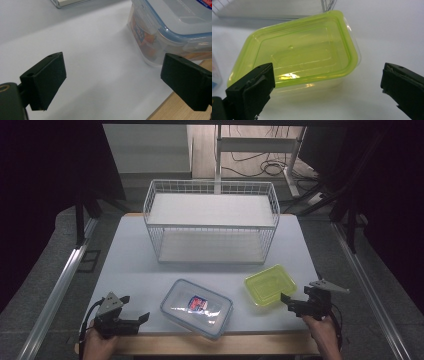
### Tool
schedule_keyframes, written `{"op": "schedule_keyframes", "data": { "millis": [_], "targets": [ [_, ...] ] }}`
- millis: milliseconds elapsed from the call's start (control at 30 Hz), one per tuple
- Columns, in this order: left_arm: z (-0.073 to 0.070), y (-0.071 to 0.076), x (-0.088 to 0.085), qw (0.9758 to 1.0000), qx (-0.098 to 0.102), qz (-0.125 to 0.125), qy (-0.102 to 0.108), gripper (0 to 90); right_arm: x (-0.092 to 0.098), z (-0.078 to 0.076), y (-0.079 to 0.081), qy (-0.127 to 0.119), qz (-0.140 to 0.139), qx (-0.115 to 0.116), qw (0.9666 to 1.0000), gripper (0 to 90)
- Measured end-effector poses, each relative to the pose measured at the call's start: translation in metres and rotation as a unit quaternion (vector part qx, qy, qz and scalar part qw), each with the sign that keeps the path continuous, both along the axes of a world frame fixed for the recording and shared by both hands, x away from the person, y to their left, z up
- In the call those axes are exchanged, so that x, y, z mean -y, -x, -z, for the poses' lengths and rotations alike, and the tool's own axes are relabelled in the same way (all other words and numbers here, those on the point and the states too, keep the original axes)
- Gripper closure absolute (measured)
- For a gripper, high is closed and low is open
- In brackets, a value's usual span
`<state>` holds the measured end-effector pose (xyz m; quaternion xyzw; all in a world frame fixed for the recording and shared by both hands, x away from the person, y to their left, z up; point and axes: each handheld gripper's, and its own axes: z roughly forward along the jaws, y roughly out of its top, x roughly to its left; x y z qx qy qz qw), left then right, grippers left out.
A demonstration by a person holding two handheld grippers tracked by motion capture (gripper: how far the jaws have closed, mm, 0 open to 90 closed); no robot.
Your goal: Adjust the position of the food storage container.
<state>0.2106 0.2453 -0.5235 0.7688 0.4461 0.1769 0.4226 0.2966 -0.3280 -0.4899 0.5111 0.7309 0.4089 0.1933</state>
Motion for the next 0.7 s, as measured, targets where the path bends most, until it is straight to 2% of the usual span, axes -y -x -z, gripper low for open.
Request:
{"op": "schedule_keyframes", "data": {
  "millis": [100, 267, 533, 700],
  "targets": [
    [0.0021, -0.001, 0.0015, 1.0, -0.002, 0.003, -0.005, 6.4, -0.003, -0.0015, 0.0011, 0.017, -0.009, 0.012, 0.9997, 0.0],
    [0.0023, -0.0008, 0.0037, 0.9999, 0.001, 0.007, -0.016, 5.9, -0.0049, 0.0007, 0.0, 0.015, -0.009, 0.003, 0.9998, 0.0],
    [0.0028, -0.001, 0.0051, 0.9998, 0.004, 0.007, -0.02, 4.9, -0.0051, -0.0017, 0.001, 0.021, -0.011, 0.009, 0.9997, 0.4],
    [0.0021, -0.0003, 0.0048, 0.9997, 0.01, 0.007, -0.019, 5.0, -0.0079, -0.0053, 0.0031, 0.027, -0.029, 0.015, 0.9991, 11.1]
  ]
}}
